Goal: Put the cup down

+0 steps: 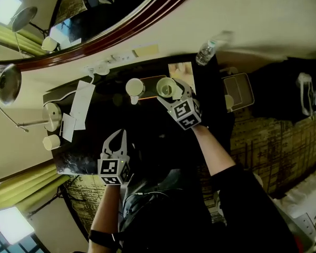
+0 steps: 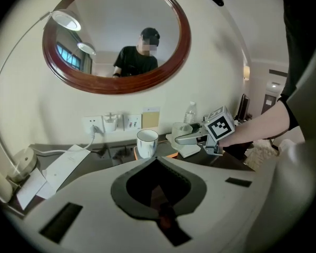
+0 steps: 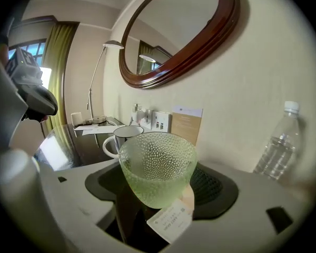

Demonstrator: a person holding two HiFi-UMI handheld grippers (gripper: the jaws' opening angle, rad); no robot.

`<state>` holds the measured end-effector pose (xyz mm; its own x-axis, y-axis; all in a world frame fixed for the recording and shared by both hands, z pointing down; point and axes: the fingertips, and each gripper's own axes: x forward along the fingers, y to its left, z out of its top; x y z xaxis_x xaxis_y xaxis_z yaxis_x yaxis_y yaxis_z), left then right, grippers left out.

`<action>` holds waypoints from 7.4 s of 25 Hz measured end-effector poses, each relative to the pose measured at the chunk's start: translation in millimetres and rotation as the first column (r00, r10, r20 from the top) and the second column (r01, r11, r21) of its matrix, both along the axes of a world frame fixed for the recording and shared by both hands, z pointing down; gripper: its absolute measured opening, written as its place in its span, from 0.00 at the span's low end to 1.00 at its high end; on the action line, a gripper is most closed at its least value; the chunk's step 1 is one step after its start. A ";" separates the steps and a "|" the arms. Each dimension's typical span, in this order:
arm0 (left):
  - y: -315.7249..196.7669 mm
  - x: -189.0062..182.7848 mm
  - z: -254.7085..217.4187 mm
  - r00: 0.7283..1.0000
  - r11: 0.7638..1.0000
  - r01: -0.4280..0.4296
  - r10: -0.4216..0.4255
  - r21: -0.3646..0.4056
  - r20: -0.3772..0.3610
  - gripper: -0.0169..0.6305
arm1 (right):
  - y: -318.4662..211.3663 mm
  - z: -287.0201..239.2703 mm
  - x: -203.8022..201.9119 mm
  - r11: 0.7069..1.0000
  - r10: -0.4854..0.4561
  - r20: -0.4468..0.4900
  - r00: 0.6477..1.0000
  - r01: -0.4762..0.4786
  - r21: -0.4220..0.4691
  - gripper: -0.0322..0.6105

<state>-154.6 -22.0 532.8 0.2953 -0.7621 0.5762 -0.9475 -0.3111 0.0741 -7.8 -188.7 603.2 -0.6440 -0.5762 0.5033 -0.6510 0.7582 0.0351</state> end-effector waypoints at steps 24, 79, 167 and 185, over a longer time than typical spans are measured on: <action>8.5 30.0 -39.8 0.964 0.964 -0.265 0.265 0.021 -0.008 0.03 | 127.7 9.5 206.6 0.740 0.666 -0.042 0.745 -0.667 -0.088 0.65; 31.0 -26.5 -71.1 0.960 0.952 -0.250 0.267 0.176 -0.082 0.04 | 205.7 -145.6 18.5 0.961 0.269 0.196 0.943 -0.277 0.011 0.07; -159.3 60.5 81.5 0.700 0.696 -0.714 0.702 0.084 0.129 0.61 | 233.6 -3.7 2.4 0.890 0.392 0.214 0.895 -0.310 -0.333 0.07; -94.7 48.7 13.8 0.873 0.868 -0.482 0.465 0.117 0.144 0.61 | 200.6 -59.6 12.3 0.968 0.188 0.263 0.946 -0.133 -0.215 0.07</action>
